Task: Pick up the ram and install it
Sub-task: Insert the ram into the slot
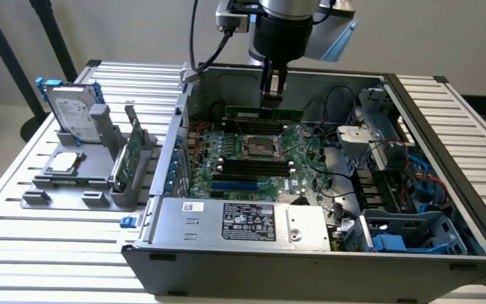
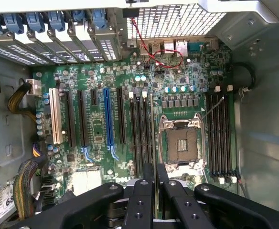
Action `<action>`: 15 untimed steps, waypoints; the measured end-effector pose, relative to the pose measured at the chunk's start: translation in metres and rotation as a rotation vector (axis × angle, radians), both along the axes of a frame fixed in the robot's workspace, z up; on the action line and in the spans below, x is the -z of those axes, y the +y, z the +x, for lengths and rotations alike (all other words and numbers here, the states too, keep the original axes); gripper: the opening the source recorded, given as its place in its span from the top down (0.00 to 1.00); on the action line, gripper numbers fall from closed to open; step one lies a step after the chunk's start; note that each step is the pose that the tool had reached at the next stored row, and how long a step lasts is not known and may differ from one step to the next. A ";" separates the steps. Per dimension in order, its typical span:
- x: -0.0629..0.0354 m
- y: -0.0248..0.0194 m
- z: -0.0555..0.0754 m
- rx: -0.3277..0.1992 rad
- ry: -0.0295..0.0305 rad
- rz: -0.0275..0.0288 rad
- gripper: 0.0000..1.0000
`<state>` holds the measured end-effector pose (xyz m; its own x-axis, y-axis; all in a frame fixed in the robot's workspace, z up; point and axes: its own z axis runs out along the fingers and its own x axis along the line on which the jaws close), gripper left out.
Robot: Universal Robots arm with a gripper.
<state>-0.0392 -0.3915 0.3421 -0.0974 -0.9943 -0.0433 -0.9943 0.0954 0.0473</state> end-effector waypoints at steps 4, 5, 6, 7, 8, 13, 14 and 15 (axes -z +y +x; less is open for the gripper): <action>0.0004 0.0000 0.000 0.000 -0.0001 -0.0016 0.86; 0.0016 0.0000 0.000 0.000 0.0000 -0.0028 0.86; 0.0034 0.0000 0.000 0.000 0.0000 -0.0029 0.86; 0.0052 -0.0002 0.000 0.000 0.0000 -0.0030 0.86; 0.0069 -0.0003 0.000 0.000 0.0000 -0.0031 0.86; 0.0160 -0.0005 0.000 0.000 0.0000 -0.0031 0.86; 0.0179 -0.0006 0.000 0.000 0.0000 -0.0032 0.86; 0.0197 -0.0006 0.000 0.000 0.0000 -0.0031 0.86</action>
